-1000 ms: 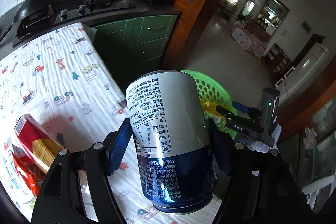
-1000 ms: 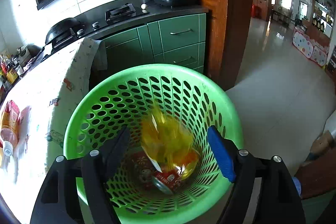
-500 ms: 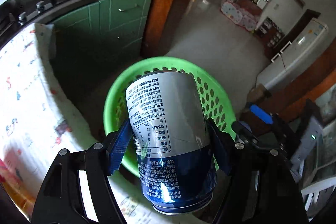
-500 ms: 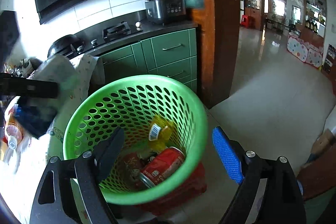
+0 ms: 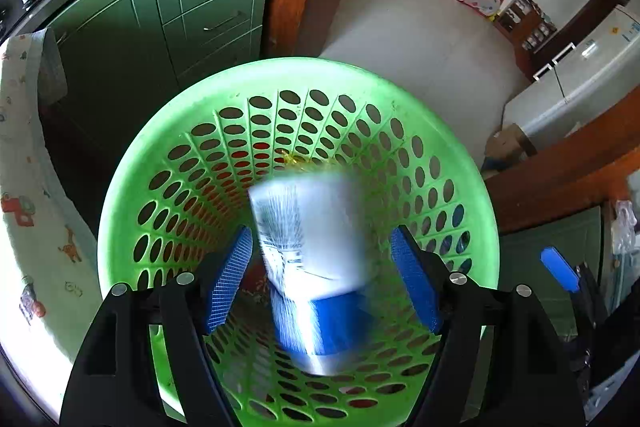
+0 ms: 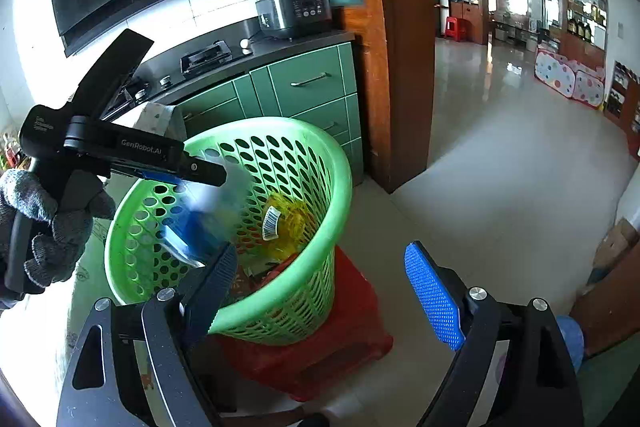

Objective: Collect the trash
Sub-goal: 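Carry the blue can and yellow bag to the green basket and release both, then move both tools back over the table toward the white cup and lid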

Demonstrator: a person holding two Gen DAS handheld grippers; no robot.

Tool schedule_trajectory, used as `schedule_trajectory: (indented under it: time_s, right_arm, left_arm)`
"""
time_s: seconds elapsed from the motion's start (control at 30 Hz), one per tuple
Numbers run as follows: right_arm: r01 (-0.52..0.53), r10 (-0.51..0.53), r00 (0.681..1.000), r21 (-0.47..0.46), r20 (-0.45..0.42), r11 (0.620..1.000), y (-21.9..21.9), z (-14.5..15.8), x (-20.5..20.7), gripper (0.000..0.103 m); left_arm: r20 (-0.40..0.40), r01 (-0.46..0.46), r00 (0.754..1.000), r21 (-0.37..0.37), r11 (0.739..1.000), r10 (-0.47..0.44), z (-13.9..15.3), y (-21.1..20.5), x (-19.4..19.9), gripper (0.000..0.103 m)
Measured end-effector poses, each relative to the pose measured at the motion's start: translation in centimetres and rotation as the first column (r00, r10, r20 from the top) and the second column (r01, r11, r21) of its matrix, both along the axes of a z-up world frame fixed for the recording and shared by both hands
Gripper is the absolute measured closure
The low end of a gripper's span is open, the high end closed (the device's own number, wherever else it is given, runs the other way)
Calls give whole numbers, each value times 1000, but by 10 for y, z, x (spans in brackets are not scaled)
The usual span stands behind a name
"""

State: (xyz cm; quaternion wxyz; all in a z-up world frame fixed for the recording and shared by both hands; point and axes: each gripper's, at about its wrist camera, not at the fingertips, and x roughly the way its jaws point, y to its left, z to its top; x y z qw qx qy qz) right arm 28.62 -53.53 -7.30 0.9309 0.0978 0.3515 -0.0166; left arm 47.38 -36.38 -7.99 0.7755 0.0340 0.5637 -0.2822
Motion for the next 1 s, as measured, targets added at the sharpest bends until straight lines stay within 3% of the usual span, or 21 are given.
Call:
schedule_trajectory:
  time_s: [0.2, 0.57, 0.8, 1.0]
  right_arm:
    - [-12, 12, 1000, -34, 15, 999, 10, 8, -10, 20]
    - [-71, 72, 996, -24, 55, 997, 58, 46, -36, 20]
    - [-172, 175, 982, -45, 73, 984, 108, 67, -50, 19]
    - [-277, 280, 958, -40, 69, 960, 155, 78, -47, 19]
  left_arm:
    - [34, -4, 999, -27, 1000, 5, 10, 10, -11, 30]
    - [147, -85, 984, -103, 991, 100, 80, 99, -88, 30]
    - [219, -169, 956, -138, 976, 196, 105, 171, -148, 29]
    - [284, -273, 910, -138, 952, 302, 117, 242, -193, 29]
